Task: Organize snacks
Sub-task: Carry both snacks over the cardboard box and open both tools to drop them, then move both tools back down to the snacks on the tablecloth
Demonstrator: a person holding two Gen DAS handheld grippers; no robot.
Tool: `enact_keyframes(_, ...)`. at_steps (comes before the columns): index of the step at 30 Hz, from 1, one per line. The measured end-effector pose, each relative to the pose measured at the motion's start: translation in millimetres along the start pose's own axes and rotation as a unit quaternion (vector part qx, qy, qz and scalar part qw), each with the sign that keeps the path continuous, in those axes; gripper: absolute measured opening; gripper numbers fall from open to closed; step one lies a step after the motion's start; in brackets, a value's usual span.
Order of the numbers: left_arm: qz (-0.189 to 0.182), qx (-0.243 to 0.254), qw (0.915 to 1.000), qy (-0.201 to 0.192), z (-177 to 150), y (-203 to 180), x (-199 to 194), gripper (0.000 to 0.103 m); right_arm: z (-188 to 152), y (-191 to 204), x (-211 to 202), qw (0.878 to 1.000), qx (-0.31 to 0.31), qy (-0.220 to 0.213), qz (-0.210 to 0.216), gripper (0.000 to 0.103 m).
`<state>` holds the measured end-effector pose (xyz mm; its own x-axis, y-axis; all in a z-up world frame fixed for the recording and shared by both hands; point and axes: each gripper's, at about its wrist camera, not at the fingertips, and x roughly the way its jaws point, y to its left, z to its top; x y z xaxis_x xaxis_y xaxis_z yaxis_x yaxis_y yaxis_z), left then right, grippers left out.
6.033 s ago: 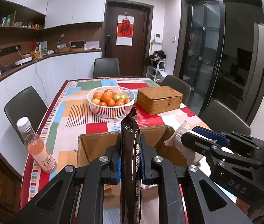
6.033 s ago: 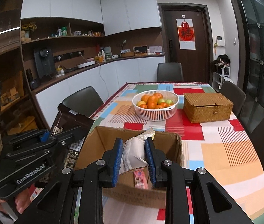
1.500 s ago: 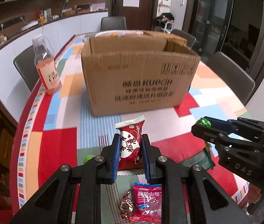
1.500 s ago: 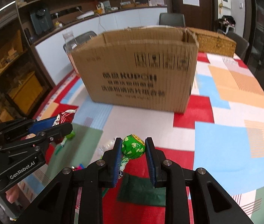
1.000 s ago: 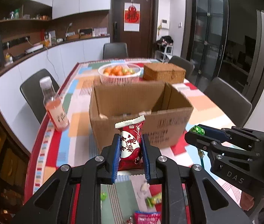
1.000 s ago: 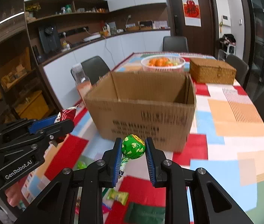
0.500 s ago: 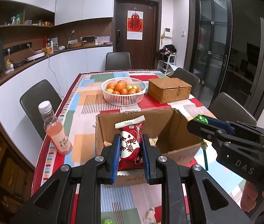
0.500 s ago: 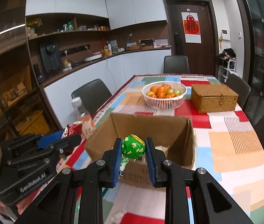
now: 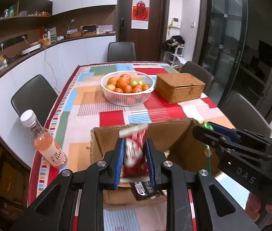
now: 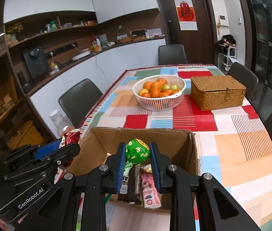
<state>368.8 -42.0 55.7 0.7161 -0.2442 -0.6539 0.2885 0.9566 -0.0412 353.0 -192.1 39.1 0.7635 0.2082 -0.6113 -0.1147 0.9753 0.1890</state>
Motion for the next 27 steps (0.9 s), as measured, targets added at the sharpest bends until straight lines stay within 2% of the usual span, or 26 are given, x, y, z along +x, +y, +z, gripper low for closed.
enact_keyframes(1,0.008,-0.001,1.0,0.0,0.8,1.1,0.4,0.035,1.5,-1.5,3.4,1.0,0.002,0.001,-0.003,0.027)
enact_keyframes(3,0.013,-0.003,0.9999,-0.004,-1.0,4.2,-3.6,0.041,2.0,-3.5,6.9,1.0,0.006,0.006,-0.012,0.043)
enact_keyframes(4,0.015,-0.002,0.9999,-0.005,-2.5,5.0,-5.6,0.044,1.3,-3.5,6.7,1.0,0.006,0.008,-0.015,0.044)
enact_keyframes(15,0.023,0.014,0.9995,-0.015,-43.6,14.1,-47.8,0.045,-25.4,27.0,-25.4,0.999,-0.038,-0.014,0.005,0.047)
enact_keyframes(27,0.036,0.013,0.9988,-0.031,-90.3,28.4,-97.0,0.045,-67.4,62.7,-53.4,0.997,-0.068,-0.009,0.027,0.047)
